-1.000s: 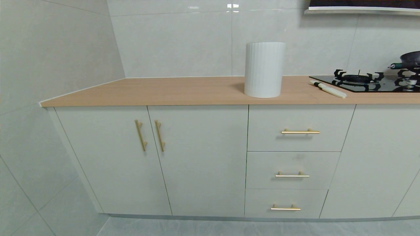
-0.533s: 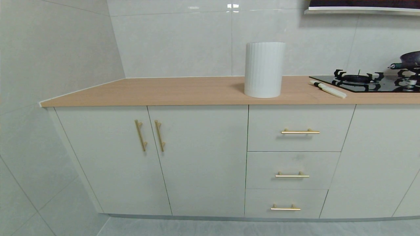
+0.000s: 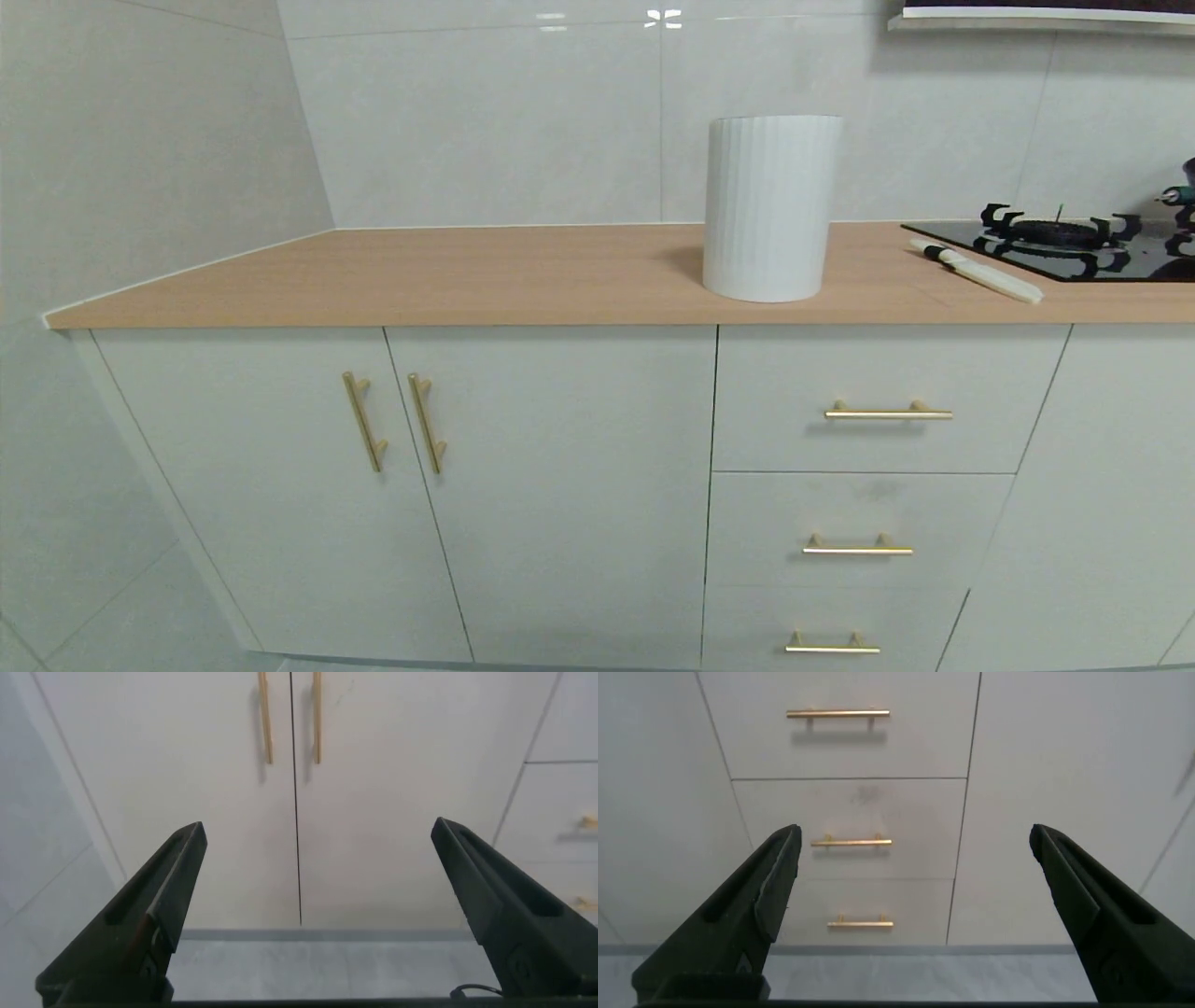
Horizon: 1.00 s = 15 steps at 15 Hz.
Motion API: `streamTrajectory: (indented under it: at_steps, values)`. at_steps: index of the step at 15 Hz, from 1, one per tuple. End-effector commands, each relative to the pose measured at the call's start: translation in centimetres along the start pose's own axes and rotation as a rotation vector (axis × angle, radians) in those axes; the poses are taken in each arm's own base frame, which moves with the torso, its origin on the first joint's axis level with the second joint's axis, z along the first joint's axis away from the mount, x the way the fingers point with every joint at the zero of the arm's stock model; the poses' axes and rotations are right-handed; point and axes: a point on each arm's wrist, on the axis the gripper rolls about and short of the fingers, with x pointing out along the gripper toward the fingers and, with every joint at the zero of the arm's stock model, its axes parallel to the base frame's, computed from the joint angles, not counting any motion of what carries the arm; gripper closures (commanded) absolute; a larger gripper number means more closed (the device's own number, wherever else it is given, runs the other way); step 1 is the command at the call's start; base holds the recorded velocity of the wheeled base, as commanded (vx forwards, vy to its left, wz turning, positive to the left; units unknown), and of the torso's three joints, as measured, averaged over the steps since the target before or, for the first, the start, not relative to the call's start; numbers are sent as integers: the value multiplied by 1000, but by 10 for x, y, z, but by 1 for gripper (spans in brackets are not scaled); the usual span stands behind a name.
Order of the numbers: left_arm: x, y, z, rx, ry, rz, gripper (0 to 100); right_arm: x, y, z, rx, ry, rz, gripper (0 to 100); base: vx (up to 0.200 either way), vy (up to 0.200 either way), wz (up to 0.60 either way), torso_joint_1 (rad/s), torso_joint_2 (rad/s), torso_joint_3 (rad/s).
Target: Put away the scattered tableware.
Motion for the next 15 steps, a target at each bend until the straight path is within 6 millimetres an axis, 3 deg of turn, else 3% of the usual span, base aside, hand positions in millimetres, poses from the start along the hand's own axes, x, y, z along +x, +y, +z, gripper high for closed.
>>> streamTrajectory:
  at_steps: [1,10,15]
  values:
    - [0,0,0,0,-1,0,0,0,0,0,-1,1,-2,0,200,0,0,2,2,7]
    - [0,0,0,0,-1,0,0,0,0,0,1,3,-2,0,200,0,0,3,2,2]
    - [0,0,0,0,-1,0,0,0,0,0,1,3,-2,0,0,0,0,0,0,0]
